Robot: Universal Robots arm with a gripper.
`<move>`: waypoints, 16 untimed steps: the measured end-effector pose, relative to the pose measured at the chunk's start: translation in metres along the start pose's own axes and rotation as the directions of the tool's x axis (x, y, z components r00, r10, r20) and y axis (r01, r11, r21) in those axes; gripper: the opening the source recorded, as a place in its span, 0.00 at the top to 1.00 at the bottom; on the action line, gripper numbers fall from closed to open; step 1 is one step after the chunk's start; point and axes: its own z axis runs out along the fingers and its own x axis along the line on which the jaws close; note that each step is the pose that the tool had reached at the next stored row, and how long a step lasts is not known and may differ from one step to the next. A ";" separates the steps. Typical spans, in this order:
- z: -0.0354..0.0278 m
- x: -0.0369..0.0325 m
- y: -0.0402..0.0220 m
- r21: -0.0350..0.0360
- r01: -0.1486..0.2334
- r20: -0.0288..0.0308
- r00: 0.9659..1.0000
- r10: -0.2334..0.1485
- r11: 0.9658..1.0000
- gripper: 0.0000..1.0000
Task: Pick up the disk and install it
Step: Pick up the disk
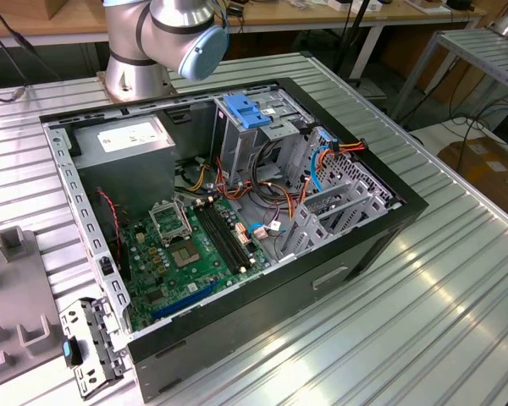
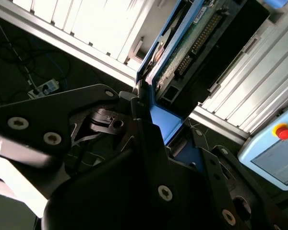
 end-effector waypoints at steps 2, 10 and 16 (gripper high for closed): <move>-0.0027 0.0000 -0.0001 0.000 0.000 0.000 1.000 0.000 1.000 0.63; -0.0142 0.0001 -0.0002 0.000 0.000 0.000 1.000 0.000 1.000 0.63; -0.0276 0.0001 -0.0004 0.000 0.000 0.000 1.000 0.000 1.000 0.63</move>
